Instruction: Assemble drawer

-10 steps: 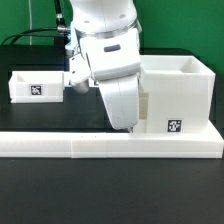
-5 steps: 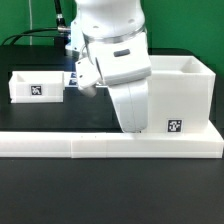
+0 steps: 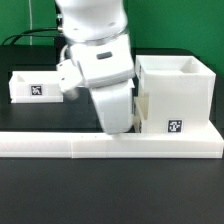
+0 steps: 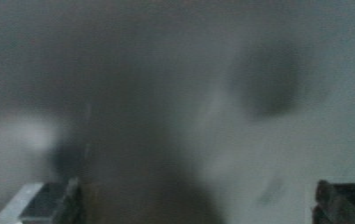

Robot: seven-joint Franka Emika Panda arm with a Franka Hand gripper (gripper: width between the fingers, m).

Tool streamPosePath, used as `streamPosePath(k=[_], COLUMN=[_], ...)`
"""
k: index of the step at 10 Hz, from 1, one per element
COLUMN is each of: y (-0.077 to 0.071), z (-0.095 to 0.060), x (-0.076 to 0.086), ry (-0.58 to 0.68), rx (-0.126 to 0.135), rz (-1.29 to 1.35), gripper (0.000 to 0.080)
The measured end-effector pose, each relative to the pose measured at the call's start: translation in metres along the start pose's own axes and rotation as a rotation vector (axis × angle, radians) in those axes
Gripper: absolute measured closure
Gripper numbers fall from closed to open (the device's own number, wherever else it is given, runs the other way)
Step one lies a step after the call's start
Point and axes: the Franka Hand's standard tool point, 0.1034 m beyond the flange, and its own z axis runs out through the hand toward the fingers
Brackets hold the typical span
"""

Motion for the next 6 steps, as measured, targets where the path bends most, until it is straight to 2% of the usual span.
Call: streamPosePath(k=[1,2,3,5,6], y=[-0.006,-0.015,-0.031,-0.072,-0.095], z=[-0.013,-0.023,-0.027,-0.023,-0.012], x=[-0.015,-0.023,-0.028,-0.032,-0.034], ry=[-0.010,-0.025,-0.035,-0.044,-0.038], rx=[-0.030,-0.069,-0.089,-0.140,-0.153], rz=[0.003,0.015,0.030,0.087,0.121], gripper=[0.0150,0.0150,0.0150,0.0150,0.0150])
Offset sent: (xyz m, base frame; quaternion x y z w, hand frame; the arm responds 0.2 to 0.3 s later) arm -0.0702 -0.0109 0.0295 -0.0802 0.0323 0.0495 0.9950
